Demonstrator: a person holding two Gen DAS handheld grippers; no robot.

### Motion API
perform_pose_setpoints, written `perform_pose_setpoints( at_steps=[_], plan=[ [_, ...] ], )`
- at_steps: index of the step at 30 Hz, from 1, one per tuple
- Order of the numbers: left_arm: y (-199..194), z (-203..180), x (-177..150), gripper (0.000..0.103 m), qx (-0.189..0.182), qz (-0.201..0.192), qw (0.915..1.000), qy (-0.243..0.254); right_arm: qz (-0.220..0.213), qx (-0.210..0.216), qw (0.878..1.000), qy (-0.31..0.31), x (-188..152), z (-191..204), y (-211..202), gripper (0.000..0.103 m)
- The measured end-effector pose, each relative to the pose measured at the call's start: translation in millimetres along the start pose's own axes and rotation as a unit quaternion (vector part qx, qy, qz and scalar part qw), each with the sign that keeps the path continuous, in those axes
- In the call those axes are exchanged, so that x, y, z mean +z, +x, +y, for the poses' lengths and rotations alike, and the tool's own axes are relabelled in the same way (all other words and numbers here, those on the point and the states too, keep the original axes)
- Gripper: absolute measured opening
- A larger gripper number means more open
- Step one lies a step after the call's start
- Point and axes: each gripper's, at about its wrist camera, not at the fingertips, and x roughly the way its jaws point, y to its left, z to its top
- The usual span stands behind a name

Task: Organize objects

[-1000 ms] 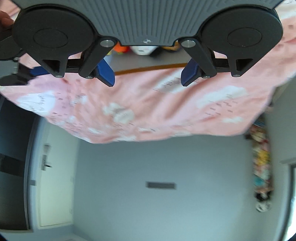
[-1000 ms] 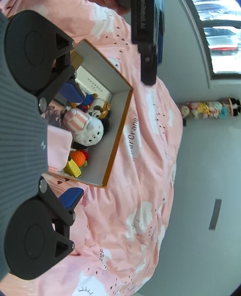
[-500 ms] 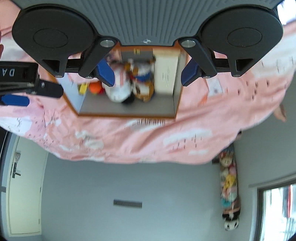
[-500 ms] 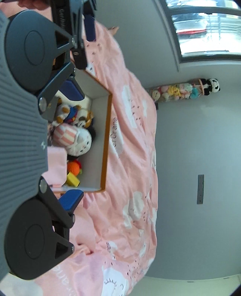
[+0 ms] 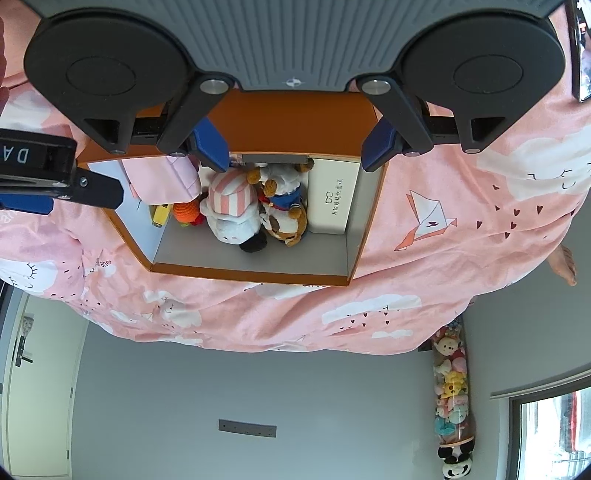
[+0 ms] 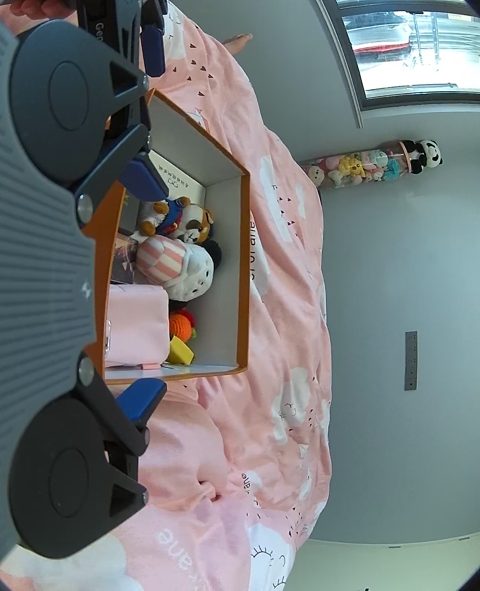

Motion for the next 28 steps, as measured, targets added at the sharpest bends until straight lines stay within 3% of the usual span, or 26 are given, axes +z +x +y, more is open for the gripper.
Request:
perform_pose_setpoints(
  at_steps=[28],
  plan=[
    [-7.2,-3.8,-1.8,0.094,-0.011,-0.009,0.9998,0.010,0.030,0.003,1.000,0.002,-11.0,1.7,3.7,0.102]
  ],
)
